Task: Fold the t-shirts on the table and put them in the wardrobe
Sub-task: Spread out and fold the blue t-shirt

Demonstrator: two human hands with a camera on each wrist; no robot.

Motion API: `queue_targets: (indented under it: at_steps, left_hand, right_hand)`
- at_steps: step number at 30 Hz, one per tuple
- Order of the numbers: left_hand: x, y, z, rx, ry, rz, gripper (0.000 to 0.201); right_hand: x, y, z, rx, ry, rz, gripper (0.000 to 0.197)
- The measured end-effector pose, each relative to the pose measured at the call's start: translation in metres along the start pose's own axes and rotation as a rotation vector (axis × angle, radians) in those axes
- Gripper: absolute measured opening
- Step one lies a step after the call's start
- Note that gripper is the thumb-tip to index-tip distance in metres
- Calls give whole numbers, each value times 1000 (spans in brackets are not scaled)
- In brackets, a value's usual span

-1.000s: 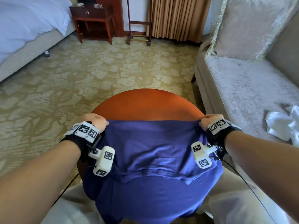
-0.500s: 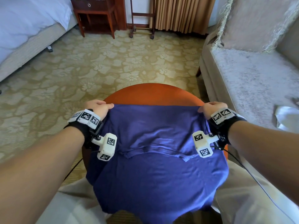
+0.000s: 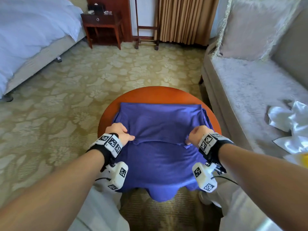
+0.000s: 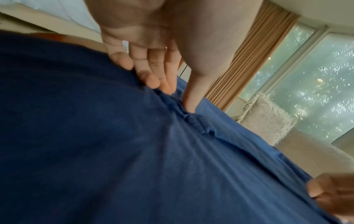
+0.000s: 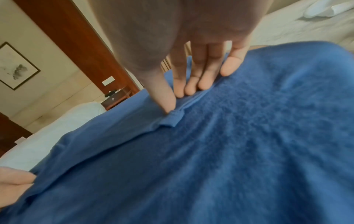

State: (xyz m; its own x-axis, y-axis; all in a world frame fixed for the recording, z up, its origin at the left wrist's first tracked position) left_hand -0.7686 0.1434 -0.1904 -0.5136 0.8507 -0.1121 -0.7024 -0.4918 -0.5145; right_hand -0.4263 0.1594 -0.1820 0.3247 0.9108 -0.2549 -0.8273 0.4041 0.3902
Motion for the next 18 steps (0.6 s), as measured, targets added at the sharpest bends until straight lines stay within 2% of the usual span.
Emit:
queue_targets:
  at_steps: [2,6,8,10,11,13,15,16,17,18]
  left_hand:
    - [-2,4,1,8,-22,-40,43]
    - [-8,7,5,72,-35,-81,56]
    - [-9,18,14,65,-100,-40,64]
    - [-15,35,22,15,-180,70,75]
    - [-23,45,27,-37,-204,163,83]
    - [-30,71,18,-204,-207,341,100]
    - [-2,116,-30,-447,-142,431,114]
    - [17,139,-61,-515,-89,439,115]
    - [22,146,-78,-577,-32,426,106]
    - [24,151,-87,-622,1,421,88]
  right_hand:
    - [-5,-6,3,-56,-50,34,40]
    - [-14,-22,17,-142,-166,26,62]
    - [-23,-36,26,-67,-305,-75,62]
    - [-30,-60,32,34,-430,-240,58]
    - [-33,-74,28,106,-425,-336,62]
    - [-36,-97,13,244,-306,-453,72]
    - [-37,-101,-10,408,-80,-452,55]
    - [-42,-100,-18,479,-10,-446,42]
    - [-47,-100,-23,533,10,-451,33]
    - [-54,-99,-24,541,24,-433,25]
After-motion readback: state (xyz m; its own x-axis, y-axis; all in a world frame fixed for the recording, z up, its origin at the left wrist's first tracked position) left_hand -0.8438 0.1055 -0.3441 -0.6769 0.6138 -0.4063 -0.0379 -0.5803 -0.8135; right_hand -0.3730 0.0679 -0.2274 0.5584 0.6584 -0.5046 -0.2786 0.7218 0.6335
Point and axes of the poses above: each hand's wrist, its own x-axis towards the middle knuckle, its own z-axis out of the back of the hand, y = z × x, the point moved 9 cm from there along x, towards the middle knuckle, and after that the axes turned 14 degrees about -y, right-handed, at the moved point
